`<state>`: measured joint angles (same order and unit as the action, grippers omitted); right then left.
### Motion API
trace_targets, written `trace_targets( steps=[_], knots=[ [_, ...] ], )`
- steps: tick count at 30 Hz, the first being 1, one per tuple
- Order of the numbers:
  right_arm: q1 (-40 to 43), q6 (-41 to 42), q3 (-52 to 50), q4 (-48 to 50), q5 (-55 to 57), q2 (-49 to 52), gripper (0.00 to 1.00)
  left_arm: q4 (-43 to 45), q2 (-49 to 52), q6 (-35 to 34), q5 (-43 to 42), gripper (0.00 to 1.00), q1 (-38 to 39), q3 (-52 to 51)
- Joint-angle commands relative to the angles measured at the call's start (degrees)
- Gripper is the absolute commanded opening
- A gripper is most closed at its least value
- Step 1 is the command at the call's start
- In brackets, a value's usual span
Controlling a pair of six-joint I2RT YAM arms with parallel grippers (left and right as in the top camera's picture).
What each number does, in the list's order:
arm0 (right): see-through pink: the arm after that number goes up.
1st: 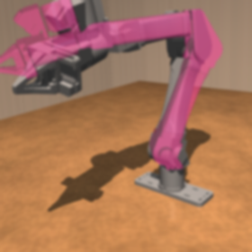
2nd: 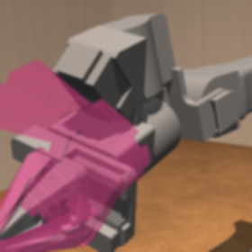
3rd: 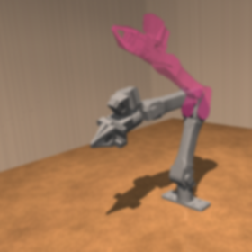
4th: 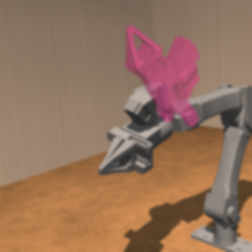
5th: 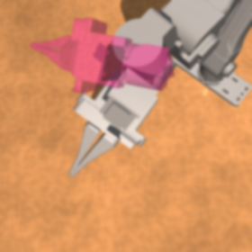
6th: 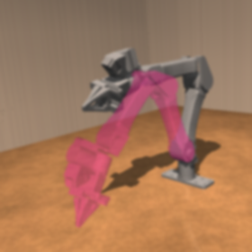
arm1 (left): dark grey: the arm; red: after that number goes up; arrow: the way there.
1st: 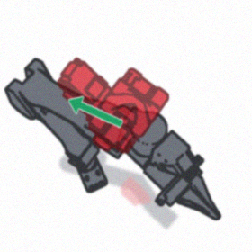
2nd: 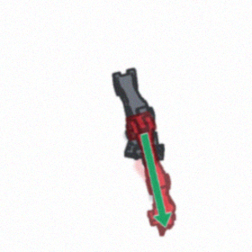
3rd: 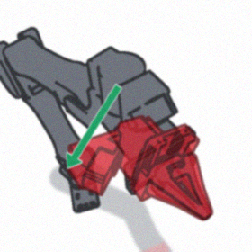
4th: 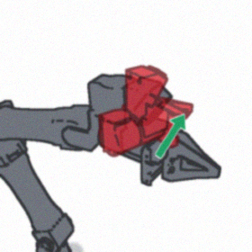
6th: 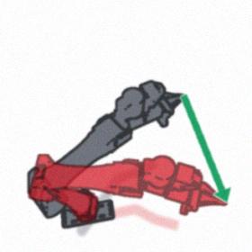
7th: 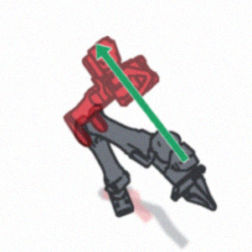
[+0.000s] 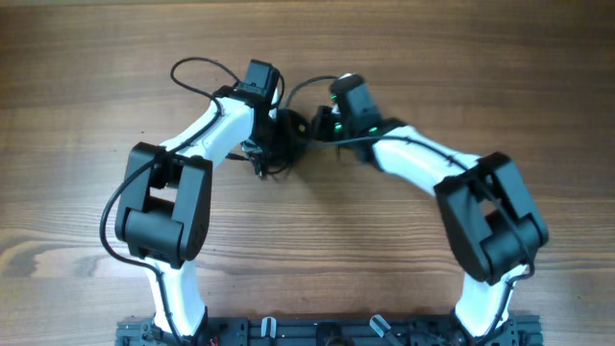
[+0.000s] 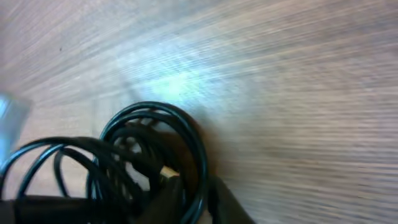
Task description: Untangle cables
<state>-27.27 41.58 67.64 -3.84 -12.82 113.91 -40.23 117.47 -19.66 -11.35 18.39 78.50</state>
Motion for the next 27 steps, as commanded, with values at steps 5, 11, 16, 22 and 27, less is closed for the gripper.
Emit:
trace_targets(
  steps=[5, 11, 16, 22, 27],
  knots=[
    [6.62, -7.13, -0.63, -8.00, -22.25, 1.27, 0.21, -10.86, 0.50, 10.71, -11.02, 0.11, 0.63, -0.92],
    [5.73, -14.34, -0.63, -17.77, -25.75, 1.27, 0.33, -20.33, -0.61, 17.90, -10.64, 0.05, 0.09, 1.09],
    [4.55, -17.20, -0.63, -20.72, -28.20, 1.27, 0.40, -18.71, -4.70, 15.91, -9.33, 0.05, -0.28, 4.79],
    [2.34, -17.14, -0.63, -20.44, -27.41, 1.29, 0.41, -15.12, -5.77, 8.46, 0.11, 0.11, -0.28, 5.92],
    [0.94, -15.50, -0.63, -20.46, -23.67, 1.29, 0.41, -13.27, -3.93, 6.80, 1.42, 0.13, -0.24, 5.84]
  ],
)
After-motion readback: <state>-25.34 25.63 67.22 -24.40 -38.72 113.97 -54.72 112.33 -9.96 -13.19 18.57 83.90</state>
